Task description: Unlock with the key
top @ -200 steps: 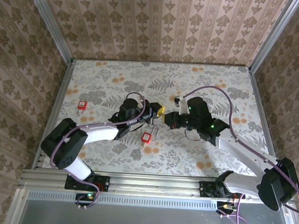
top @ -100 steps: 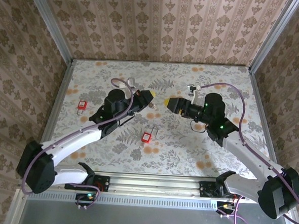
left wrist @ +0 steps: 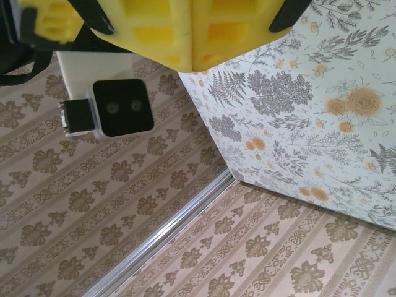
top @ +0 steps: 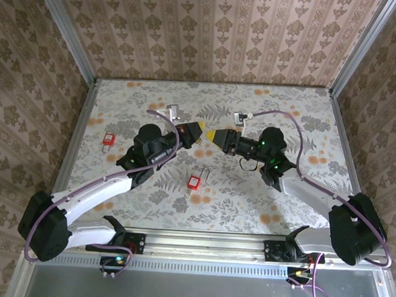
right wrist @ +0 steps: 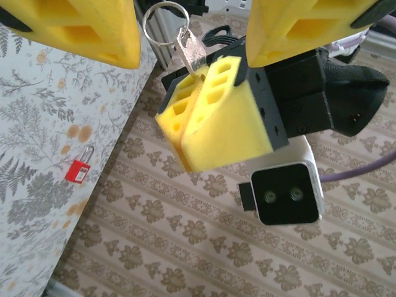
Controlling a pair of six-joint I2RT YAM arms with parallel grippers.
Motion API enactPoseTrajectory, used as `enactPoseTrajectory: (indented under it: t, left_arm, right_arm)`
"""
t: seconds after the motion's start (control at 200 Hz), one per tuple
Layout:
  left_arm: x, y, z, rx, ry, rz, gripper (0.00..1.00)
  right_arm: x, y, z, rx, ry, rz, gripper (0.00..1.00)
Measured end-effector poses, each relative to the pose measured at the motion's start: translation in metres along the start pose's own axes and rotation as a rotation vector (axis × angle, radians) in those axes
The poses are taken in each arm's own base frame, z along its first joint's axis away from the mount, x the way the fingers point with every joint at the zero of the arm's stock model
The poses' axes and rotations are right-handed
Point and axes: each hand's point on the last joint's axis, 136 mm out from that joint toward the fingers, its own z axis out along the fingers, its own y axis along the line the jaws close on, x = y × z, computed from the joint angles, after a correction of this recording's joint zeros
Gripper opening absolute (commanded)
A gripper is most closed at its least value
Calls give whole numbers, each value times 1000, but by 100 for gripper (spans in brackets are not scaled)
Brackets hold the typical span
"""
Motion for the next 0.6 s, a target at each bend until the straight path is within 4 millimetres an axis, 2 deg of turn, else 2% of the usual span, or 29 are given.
enactPoseTrajectory:
  t: [0.34,0.6]
  left_arm:
    - [-7,-8,0,26,-40,7,0]
    - [-7,-10,0,32,-50,8,0]
  right_arm:
    - [22,-5,17,-63,38,37,39]
    - [27,6,20,-105,43,23,31]
